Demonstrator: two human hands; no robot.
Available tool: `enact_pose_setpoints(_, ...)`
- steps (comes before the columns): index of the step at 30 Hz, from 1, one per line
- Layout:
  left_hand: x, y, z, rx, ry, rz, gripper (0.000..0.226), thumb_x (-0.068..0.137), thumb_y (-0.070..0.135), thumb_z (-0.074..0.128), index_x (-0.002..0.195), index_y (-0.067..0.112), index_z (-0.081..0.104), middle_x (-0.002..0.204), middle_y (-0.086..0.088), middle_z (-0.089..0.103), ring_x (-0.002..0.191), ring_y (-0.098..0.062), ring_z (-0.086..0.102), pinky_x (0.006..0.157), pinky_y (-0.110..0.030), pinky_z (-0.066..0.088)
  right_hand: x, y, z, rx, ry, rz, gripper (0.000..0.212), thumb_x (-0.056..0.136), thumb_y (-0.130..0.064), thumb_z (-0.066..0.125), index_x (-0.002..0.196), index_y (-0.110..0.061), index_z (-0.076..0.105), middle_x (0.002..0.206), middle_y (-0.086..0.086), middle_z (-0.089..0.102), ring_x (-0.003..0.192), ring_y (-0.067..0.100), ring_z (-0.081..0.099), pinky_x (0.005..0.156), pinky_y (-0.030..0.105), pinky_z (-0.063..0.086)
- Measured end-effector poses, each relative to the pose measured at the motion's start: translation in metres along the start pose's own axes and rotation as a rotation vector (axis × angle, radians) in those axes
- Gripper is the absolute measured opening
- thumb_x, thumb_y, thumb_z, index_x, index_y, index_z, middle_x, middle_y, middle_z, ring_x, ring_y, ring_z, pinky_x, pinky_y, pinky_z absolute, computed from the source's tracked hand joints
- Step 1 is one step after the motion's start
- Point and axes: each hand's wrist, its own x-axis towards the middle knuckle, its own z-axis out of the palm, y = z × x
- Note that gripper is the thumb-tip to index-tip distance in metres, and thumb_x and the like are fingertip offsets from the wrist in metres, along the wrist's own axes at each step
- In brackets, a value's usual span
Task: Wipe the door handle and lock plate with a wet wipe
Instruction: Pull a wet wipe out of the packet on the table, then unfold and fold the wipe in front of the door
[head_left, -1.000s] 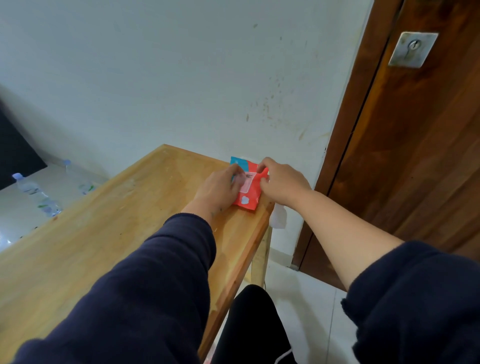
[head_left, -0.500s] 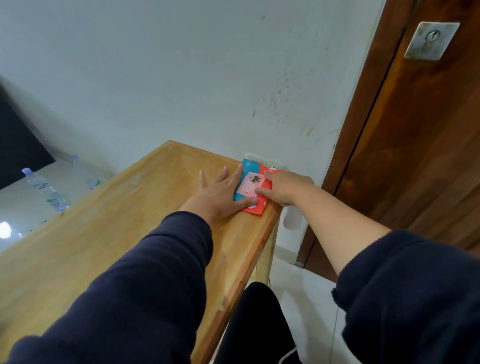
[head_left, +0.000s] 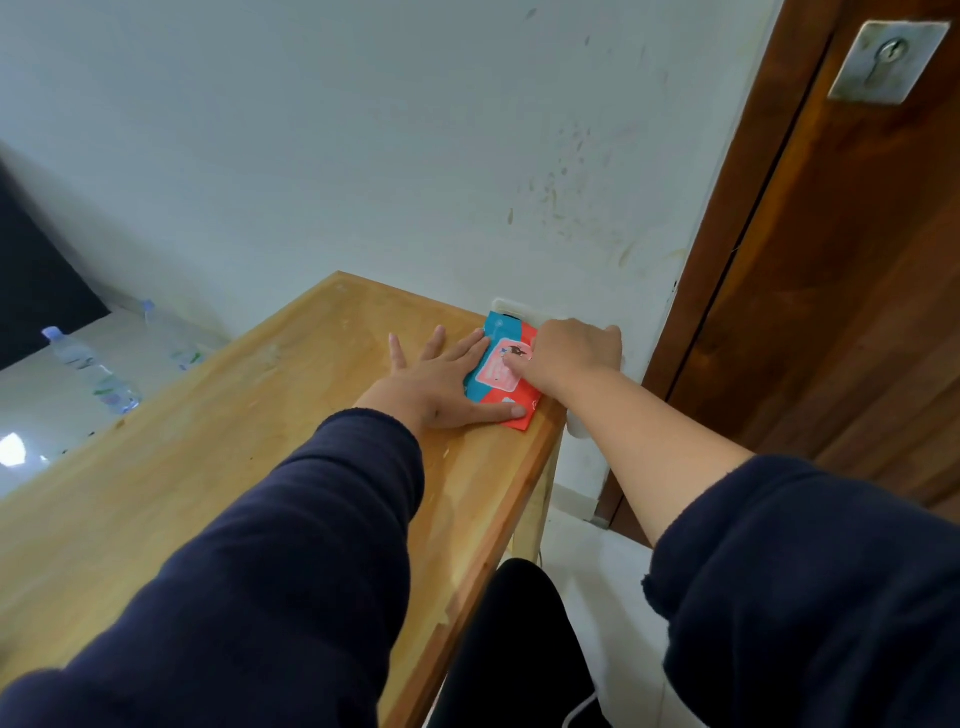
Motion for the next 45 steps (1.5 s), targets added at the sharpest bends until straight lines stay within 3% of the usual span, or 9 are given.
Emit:
enact_pose_setpoints(3,0.000,0.000,0.001,-0.005,-0.005,-0.001,0.120,0.051,0.098,0.027,0.150,0.042,-0.012,0.159,0.020,-0.010,0.146,-0.024,-0.019,0.104,-0.068,-0.021,-0.002,-0.003,-0.003,-0.058,-0.014,-0.042,0.050,0.084,-0.068,0.042,0.102,-0.025,0.058,0.083,-0.003,0.053,0.083,0.017,0.053,0.081,0.037,0.031)
enact_pose_setpoints(12,-0.002,0.002,-0.003,0.021,-0.019,-0.012,0.118,0.055,0.098,0.029,0.150,0.041,-0.011,0.159,0.019,-0.010,0.146,-0.022,-0.020,0.105,-0.068,-0.021,-0.008,0.008,-0.012,-0.014,-0.170,-0.060,0.076,0.067,-0.086,0.044,0.122,-0.034,0.053,0.113,-0.004,0.061,0.111,0.020,0.054,0.087,0.040,0.031)
enact_pose_setpoints(17,-0.007,0.004,-0.007,0.000,-0.026,-0.029,0.119,0.058,0.095,0.040,0.151,0.038,-0.007,0.161,0.014,-0.005,0.146,-0.021,-0.021,0.106,-0.065,-0.023,-0.015,0.033,-0.028,0.481,-0.245,0.022,0.072,0.074,-0.071,0.058,0.131,-0.027,0.052,0.129,-0.002,0.057,0.118,0.022,0.052,0.099,0.037,0.039)
enact_pose_setpoints(19,-0.007,0.007,-0.015,-0.051,-0.041,-0.039,0.122,0.059,0.091,0.048,0.151,0.036,-0.010,0.162,0.008,-0.005,0.145,-0.020,-0.024,0.106,-0.062,-0.025,-0.015,0.046,-0.041,0.750,-0.289,0.080,0.070,0.079,-0.055,0.067,0.135,-0.019,0.050,0.137,0.002,0.052,0.115,0.021,0.052,0.094,0.028,0.039)
enact_pose_setpoints(22,-0.004,0.023,-0.037,-0.093,-0.020,0.004,0.126,0.057,0.090,0.050,0.151,0.035,-0.012,0.161,0.010,-0.009,0.144,-0.019,-0.026,0.109,-0.063,-0.019,-0.018,0.069,-0.065,0.852,-0.389,0.089,0.058,0.084,-0.039,0.069,0.137,-0.025,0.050,0.132,0.001,0.053,0.101,0.020,0.051,0.082,0.027,0.041)
enact_pose_setpoints(26,0.002,0.065,-0.068,-0.207,0.070,0.107,0.096,0.071,0.086,0.037,0.152,0.038,0.016,0.161,0.009,0.009,0.148,-0.021,-0.009,0.115,-0.060,-0.006,-0.026,0.107,-0.094,0.987,-0.308,0.123,0.040,0.087,-0.023,0.068,0.124,-0.032,0.059,0.116,0.002,0.061,0.106,0.023,0.054,0.100,0.043,0.041)
enact_pose_setpoints(31,0.007,0.131,-0.089,-0.645,0.040,0.170,0.071,0.095,0.064,0.013,0.129,0.020,0.059,0.141,-0.004,0.051,0.133,-0.026,0.042,0.114,-0.045,0.024,-0.042,0.156,-0.122,1.086,-0.071,0.168,0.037,0.091,-0.015,0.062,0.123,-0.033,0.060,0.117,-0.002,0.059,0.113,0.022,0.052,0.101,0.039,0.039)
enact_pose_setpoints(40,-0.008,0.226,-0.105,-1.215,-0.161,0.303,0.055,0.096,0.061,0.027,0.128,0.023,0.052,0.123,0.004,0.064,0.114,-0.018,0.058,0.103,-0.043,0.037,-0.080,0.213,-0.141,1.256,0.262,0.250,0.045,0.092,0.002,0.053,0.115,-0.035,0.064,0.121,-0.002,0.060,0.105,0.018,0.058,0.094,0.041,0.051)
enact_pose_setpoints(45,-0.013,0.257,-0.122,-1.532,0.015,0.268,0.038,0.095,0.022,0.059,0.130,0.020,0.047,0.122,-0.004,0.062,0.104,-0.019,0.064,0.101,-0.040,0.047,-0.096,0.230,-0.145,1.254,0.307,0.263,0.037,0.090,-0.003,0.061,0.115,-0.030,0.066,0.126,-0.001,0.059,0.112,0.021,0.057,0.096,0.041,0.050)
